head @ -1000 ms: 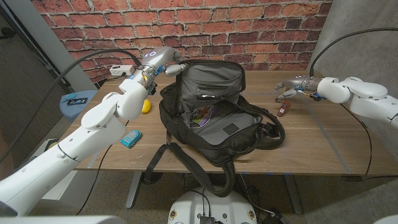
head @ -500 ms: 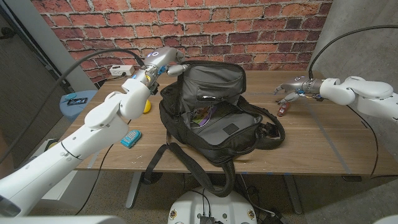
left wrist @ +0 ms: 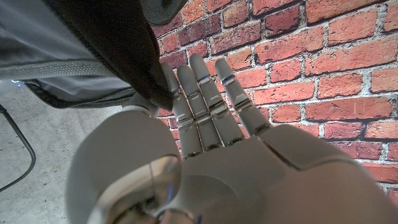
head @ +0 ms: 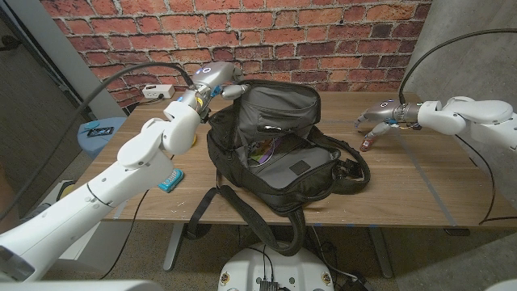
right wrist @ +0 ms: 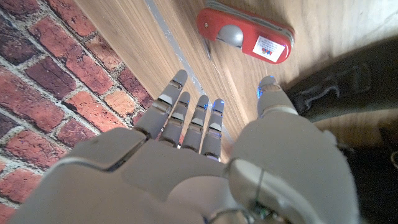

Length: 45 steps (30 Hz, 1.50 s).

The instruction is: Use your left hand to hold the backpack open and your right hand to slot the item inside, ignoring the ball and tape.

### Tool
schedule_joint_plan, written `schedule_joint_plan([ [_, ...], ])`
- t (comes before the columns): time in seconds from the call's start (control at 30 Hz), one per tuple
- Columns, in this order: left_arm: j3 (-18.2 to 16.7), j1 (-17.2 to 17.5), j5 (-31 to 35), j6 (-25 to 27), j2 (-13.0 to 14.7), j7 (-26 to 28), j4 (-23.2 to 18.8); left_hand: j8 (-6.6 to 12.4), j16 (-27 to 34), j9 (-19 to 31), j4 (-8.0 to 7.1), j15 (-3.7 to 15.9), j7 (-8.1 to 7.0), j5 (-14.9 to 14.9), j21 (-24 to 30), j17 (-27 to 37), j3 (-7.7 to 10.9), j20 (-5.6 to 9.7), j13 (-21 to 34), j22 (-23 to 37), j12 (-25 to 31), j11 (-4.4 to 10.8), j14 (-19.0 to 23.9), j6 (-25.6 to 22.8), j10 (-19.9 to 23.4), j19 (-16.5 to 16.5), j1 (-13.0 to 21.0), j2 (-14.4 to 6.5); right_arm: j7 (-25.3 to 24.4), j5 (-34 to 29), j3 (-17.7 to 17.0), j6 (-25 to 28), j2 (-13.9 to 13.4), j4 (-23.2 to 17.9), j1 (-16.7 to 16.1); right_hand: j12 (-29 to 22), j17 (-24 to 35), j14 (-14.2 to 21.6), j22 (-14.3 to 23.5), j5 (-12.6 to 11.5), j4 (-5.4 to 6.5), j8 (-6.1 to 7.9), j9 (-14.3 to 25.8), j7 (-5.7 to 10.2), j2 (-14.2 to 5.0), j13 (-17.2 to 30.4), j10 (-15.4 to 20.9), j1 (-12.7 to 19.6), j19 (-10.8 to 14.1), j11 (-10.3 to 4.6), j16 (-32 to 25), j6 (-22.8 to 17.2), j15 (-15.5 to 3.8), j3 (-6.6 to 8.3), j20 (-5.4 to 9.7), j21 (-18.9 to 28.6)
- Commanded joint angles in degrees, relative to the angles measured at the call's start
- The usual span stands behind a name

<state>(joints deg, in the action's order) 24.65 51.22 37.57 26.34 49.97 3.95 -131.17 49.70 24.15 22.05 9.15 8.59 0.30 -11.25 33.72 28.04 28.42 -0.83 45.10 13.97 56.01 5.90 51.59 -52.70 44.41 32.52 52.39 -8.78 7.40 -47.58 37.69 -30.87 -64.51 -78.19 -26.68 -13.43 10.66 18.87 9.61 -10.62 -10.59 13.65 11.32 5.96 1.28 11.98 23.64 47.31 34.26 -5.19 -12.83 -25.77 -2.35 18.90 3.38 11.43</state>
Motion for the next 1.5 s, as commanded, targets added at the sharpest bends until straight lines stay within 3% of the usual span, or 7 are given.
schedule_joint_plan([
  [0.03, 3.24, -2.25, 3.62, 3.36, -1.51, -3.02, -0.90, 0.33, -0.17, 0.10, -0.11, -0.04, 0.07, -0.24, 0.54, 0.19, 0.53, 0.12, 0.25, 0.26, 0.30, -0.02, 0.40, 0.21, -0.36, -0.33, 0.68, -0.02, -5.64, -7.39, 3.63, -8.85, 1.27, 7.62, 5.97, -0.21, 0.06, -0.13, 0.14, -0.16, 0.23, 0.10, 0.26, 0.71, 0.22, 0.07, 0.66, 1.11, -0.04, -0.90, 0.32, -0.67, -5.85, -0.02, 1.44, -0.16],
  [0.43, 5.33, -3.79, 6.39, 4.60, -3.13, -4.78, -0.95, 0.47, -0.38, -0.07, -0.17, -0.13, -0.01, -0.21, 0.95, 0.38, 0.52, 0.17, 0.00, 0.22, 0.26, -0.13, 0.35, 0.25, -0.44, -0.53, 0.64, -0.05, -11.44, -11.77, 7.18, -12.79, 2.75, 12.92, 10.34, -0.68, 0.20, 1.02, 0.17, -0.62, 0.80, 0.68, 0.32, 1.72, 1.34, 0.11, 2.78, 1.75, 0.61, -1.62, 0.09, -3.07, -6.93, -0.71, 2.31, -0.06],
  [1.1, 4.91, -2.74, 10.09, 7.52, -3.21, -7.46, -3.02, 0.84, -0.67, -0.20, -0.14, 0.02, 0.07, -0.18, 1.68, 0.70, 0.52, 0.16, 0.01, 0.14, 0.51, -0.07, 0.43, 0.34, -0.44, -0.88, 0.66, 0.02, -20.81, -18.22, 15.76, -16.28, 7.11, 22.29, 18.07, -1.51, 0.53, 2.79, 0.21, -1.31, 1.24, 1.85, 0.38, 3.66, 1.41, 0.12, 6.67, 3.25, 1.80, -2.98, -0.36, -7.46, -8.13, -1.17, 3.12, 0.12],
  [1.5, 4.16, -1.99, 11.48, 8.14, -2.78, -8.95, -4.18, 0.97, -0.83, -0.44, -0.18, 0.04, 0.04, -0.16, 2.17, 0.86, 0.50, 0.24, -0.20, 0.07, 0.56, 0.04, 0.55, 0.34, -0.37, -1.01, 0.60, 0.04, -23.77, -18.87, 19.31, -16.55, 7.43, 24.20, 20.02, -1.60, 0.64, 3.37, 0.22, -1.44, 1.38, 2.11, 0.38, 4.04, 1.43, 0.10, 7.52, 3.54, 2.13, -3.44, -0.52, -8.57, -8.41, -1.41, 3.37, 0.15],
])
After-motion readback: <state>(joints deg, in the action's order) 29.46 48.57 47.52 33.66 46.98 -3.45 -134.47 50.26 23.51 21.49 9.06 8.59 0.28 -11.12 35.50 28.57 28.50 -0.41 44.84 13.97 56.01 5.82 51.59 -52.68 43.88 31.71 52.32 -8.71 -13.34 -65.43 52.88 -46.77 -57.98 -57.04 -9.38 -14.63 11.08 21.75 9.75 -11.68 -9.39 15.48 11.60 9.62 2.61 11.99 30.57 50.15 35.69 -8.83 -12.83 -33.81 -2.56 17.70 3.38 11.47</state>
